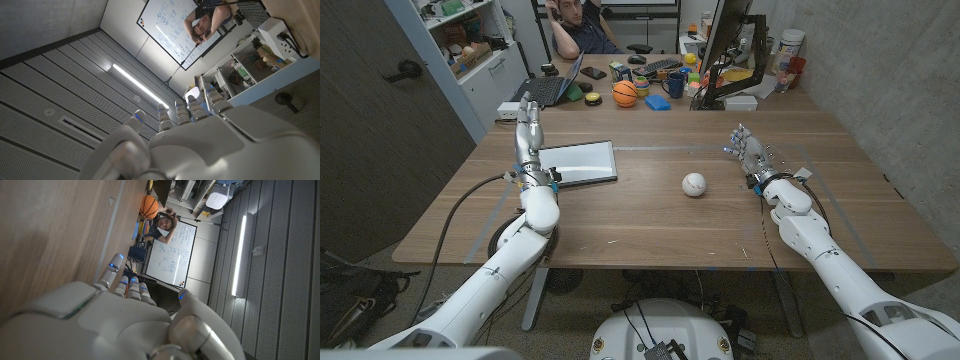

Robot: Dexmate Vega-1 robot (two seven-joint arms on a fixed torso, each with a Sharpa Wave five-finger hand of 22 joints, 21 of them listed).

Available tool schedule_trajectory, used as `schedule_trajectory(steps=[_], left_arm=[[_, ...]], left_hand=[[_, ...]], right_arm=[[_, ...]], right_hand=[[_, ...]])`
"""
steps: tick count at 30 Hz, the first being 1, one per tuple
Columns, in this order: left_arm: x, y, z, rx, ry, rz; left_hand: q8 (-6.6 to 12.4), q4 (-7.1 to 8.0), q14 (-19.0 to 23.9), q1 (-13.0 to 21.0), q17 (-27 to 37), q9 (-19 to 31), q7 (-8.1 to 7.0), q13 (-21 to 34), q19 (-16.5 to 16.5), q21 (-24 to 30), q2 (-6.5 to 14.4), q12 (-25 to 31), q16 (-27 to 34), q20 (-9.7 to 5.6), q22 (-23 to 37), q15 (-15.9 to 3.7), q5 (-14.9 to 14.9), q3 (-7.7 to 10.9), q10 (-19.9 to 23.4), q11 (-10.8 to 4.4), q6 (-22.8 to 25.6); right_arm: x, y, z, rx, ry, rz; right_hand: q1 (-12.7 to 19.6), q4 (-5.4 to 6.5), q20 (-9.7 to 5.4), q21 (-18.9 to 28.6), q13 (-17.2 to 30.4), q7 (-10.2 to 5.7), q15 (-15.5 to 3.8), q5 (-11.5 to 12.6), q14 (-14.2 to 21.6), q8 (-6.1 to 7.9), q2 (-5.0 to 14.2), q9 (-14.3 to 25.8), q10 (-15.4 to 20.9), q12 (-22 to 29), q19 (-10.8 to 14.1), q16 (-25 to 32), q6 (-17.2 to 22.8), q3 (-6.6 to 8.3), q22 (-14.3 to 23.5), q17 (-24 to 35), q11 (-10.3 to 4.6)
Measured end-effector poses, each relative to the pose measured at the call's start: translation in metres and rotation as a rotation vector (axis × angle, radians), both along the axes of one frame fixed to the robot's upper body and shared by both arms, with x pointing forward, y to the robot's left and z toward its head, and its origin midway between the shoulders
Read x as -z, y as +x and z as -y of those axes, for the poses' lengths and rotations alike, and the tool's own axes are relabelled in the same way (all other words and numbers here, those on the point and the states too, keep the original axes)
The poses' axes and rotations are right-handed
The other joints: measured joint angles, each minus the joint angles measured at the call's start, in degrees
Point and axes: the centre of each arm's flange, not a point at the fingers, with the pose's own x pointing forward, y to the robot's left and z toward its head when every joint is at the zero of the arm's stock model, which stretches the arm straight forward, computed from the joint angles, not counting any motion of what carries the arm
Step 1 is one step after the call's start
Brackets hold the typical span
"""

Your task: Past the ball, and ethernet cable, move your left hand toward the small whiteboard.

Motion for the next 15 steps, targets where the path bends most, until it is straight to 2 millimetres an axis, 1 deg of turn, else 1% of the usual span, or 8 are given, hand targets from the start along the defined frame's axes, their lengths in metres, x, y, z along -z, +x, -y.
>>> schedule_trajectory(steps=[2,4,5,6,8,12,14,15], left_arm=[[0.001,0.000,-0.001,-0.029,0.009,-0.004],[0.002,0.000,-0.003,-0.071,0.022,-0.012],[0.003,0.000,-0.004,-0.094,0.029,-0.015],[-0.011,-0.009,-0.002,-0.105,0.066,0.016],[-0.013,-0.011,-0.002,-0.127,0.079,0.020],[-0.020,-0.016,-0.003,-0.178,0.114,0.033],[-0.025,-0.018,-0.003,-0.176,0.127,0.044],[-0.026,-0.019,-0.004,-0.220,0.145,0.041]], left_hand=[[-0.01,-0.14,-0.02,0.21,0.00,0.00,0.00,0.00,-0.23,-0.18,0.21,-0.07,-0.22,0.88,0.00,0.02,0.00,0.14,-0.07,-0.07,0.00],[-0.47,-0.55,-0.90,0.75,0.09,0.00,0.00,0.00,-0.41,-0.65,0.30,-0.74,-0.22,1.52,0.00,0.10,-0.10,0.55,-1.08,-0.99,-0.01],[-0.68,-0.76,-1.24,0.88,0.14,0.00,-0.22,0.00,-0.58,-0.78,0.43,-0.88,-0.36,1.84,0.00,0.26,-0.26,0.76,-2.02,-0.95,-0.23],[-0.72,-0.83,-1.44,0.88,0.16,0.17,-0.32,0.00,-0.58,-1.00,0.43,-0.88,-0.63,1.84,0.00,0.46,-0.26,0.83,-2.72,-0.99,-0.33],[-0.95,-1.01,-1.51,1.04,0.16,0.28,-0.32,-0.01,-0.90,-1.13,0.59,-1.27,-0.66,2.16,0.01,0.53,-0.26,1.01,-3.69,-0.98,-0.33],[-0.95,-1.08,-1.80,1.10,0.16,0.28,-0.60,-0.16,-0.94,-1.24,0.65,-1.27,-0.67,2.20,0.01,0.82,-0.26,1.08,-3.92,-0.82,-0.65],[-0.95,-0.95,-2.45,1.10,0.16,0.28,-0.41,-0.17,-1.41,-1.65,0.65,-1.27,-0.67,2.67,0.12,0.91,-0.36,1.45,-3.92,-0.82,-1.29],[-1.14,-0.99,-2.45,1.10,0.16,0.28,-0.40,-0.17,-1.41,-1.66,0.65,-1.06,-0.67,2.67,0.16,0.91,-0.67,1.62,-3.92,-0.82,-1.45]], right_arm=[[0.001,0.001,0.001,0.002,0.003,-0.002],[0.001,0.001,0.001,0.002,0.005,-0.003],[0.001,0.001,0.002,0.004,0.006,-0.004],[0.001,0.001,0.001,-0.003,0.001,-0.002],[0.002,0.001,0.001,-0.002,0.003,-0.003],[0.002,0.001,0.002,-0.005,0.002,0.001],[0.002,0.001,0.001,-0.007,0.001,0.003],[0.002,0.001,0.002,-0.006,0.003,0.003]], right_hand=[[0.00,0.00,0.00,0.00,0.00,0.00,0.00,0.00,0.00,0.00,0.00,0.00,-0.09,0.00,0.00,0.00,0.00,0.00,0.00,0.00,0.09],[0.00,0.00,-0.02,0.00,0.00,0.00,0.00,0.00,0.00,0.00,0.00,0.00,-0.09,0.00,-0.02,-0.22,0.00,0.00,0.00,0.00,0.09],[0.00,0.01,-0.22,0.00,0.00,0.00,0.00,0.00,0.00,0.00,0.00,0.00,-0.09,0.00,-0.22,-0.24,0.00,-0.01,0.00,0.00,0.09],[0.00,0.05,-0.34,0.00,0.00,0.00,0.00,0.00,0.00,0.00,0.00,0.00,-0.09,0.00,-0.34,-0.23,0.00,-0.05,0.00,0.00,0.09],[0.00,0.05,-0.32,0.00,0.00,0.00,0.00,0.00,0.00,0.00,0.00,0.00,-0.09,0.00,-0.32,-0.23,0.00,-0.06,0.00,0.00,0.08],[0.00,0.05,-0.54,0.00,0.00,-0.01,0.00,0.00,0.00,0.00,0.00,0.00,-0.09,0.00,-0.10,-0.23,0.00,-0.05,0.00,-0.01,0.08],[-0.01,0.06,-0.54,0.00,0.00,-0.01,0.00,0.00,0.00,0.00,-0.02,0.00,-0.09,0.00,-0.10,-0.23,0.00,-0.07,0.00,-0.01,0.08],[-0.02,0.21,-0.53,0.00,0.00,-0.01,0.00,0.00,0.00,0.00,-0.02,0.00,-0.09,0.00,-0.10,-0.23,0.00,-0.21,0.00,-0.01,0.08]])
